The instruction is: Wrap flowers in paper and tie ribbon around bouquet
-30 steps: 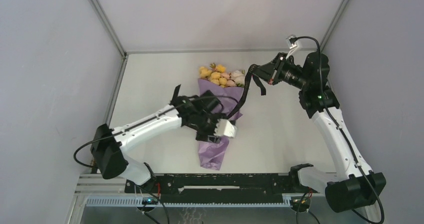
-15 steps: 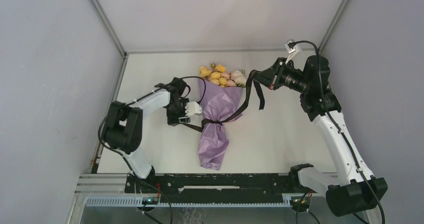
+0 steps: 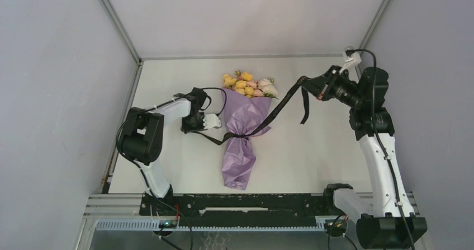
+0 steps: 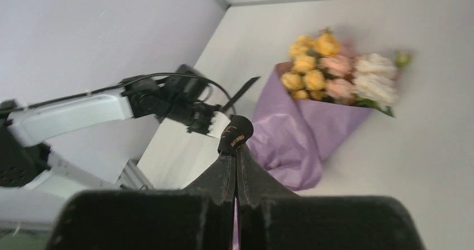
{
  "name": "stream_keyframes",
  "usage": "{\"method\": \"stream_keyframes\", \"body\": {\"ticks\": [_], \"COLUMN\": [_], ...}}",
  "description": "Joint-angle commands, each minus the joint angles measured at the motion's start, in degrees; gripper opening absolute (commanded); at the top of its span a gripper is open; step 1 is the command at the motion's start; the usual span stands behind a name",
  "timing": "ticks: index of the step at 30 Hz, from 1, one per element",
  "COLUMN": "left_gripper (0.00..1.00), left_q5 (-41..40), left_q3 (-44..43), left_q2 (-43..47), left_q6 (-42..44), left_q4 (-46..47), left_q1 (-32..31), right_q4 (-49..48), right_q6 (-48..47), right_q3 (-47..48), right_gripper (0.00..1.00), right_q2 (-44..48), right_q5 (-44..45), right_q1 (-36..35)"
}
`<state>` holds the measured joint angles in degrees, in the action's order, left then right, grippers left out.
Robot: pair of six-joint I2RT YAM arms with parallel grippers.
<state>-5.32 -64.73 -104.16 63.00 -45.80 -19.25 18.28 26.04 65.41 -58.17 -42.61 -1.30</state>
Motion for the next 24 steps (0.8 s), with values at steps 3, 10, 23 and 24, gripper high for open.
{"method": "stream_keyframes", "body": {"ticks": [3, 10, 23, 24], "left_gripper": [0.0, 0.0, 0.0, 0.0], "left_q5": [-6.55, -7.9, -11.35, -11.65], "left_q3": [1.87, 12.31, 17.24, 17.62], "left_q2": [3.3, 11.75, 15.91, 16.22], "left_q6": [-10.21, -14.06, -16.26, -16.06], "left_q4": [8.69, 17.27, 19.52, 19.57], "left_q1": [10.88, 19.31, 22.3, 22.37], "right_q4": [2.23, -5.48, -17.67, -17.67], "right_q6": [4.9, 10.68, 13.68, 13.53], "right_q3": [-9.44, -26.71, -38.6, -38.6], "right_gripper": [0.0, 0.0, 0.0, 0.0], "right_q2": [3.97, 10.0, 5.59, 4.8], "right_q5": [0.75, -1.34, 4.09, 3.51], "right_q1": [13.69, 31.23, 47.47, 48.86]}}
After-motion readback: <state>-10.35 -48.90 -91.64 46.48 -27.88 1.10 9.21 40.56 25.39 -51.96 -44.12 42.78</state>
